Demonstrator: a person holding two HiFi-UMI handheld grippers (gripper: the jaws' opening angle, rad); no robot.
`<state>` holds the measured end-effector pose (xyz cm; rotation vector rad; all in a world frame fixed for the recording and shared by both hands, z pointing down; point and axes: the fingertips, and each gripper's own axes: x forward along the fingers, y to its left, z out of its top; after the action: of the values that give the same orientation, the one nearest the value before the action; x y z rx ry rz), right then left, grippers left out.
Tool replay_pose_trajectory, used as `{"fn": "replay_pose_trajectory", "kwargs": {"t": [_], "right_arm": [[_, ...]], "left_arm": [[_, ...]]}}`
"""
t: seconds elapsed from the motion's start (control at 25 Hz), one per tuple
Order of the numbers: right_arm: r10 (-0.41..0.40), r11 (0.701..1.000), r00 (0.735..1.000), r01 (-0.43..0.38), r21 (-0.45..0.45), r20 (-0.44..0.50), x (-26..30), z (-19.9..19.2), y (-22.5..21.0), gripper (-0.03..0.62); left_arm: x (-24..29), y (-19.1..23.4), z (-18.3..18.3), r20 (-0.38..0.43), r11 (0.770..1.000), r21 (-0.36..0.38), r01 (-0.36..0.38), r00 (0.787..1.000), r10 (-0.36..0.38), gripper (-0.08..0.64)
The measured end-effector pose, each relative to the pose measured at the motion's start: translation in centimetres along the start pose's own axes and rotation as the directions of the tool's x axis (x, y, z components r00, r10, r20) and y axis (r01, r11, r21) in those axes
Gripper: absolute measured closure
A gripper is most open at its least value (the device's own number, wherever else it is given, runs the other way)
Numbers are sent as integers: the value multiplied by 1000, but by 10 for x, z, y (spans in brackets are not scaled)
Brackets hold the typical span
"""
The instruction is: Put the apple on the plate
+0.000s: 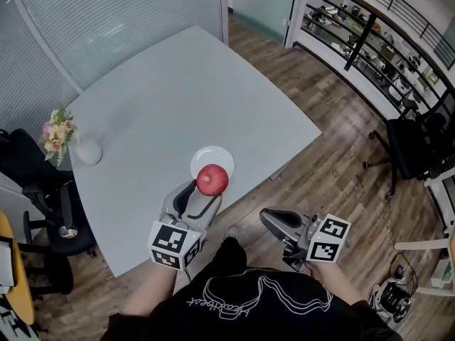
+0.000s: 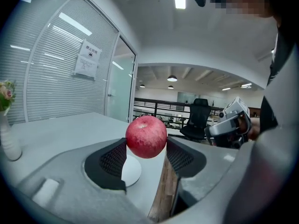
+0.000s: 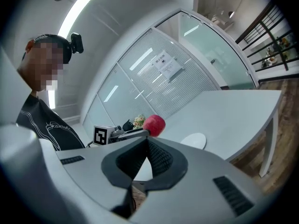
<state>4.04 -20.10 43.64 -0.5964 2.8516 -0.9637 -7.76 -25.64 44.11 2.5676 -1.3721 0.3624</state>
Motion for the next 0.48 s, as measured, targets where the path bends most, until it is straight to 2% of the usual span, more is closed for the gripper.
{"fn": "replay_pose_trajectory", "kwargs": {"t": [0.12, 0.28, 0.48], "right_arm": [[-8, 1000, 1000, 8, 11, -1, 0, 2, -9, 583], [-21, 999, 1000, 21, 26, -8, 3, 3, -23, 583], [-35, 998, 999, 36, 47, -17, 7, 0, -37, 583]], "left_arm": [[14, 11, -7, -18, 1000, 20, -24, 1000, 24, 288], [32, 26, -20, -39, 994, 89, -65, 997, 69, 288], [53, 43, -43, -84, 992, 97, -76, 993, 85, 288]]}}
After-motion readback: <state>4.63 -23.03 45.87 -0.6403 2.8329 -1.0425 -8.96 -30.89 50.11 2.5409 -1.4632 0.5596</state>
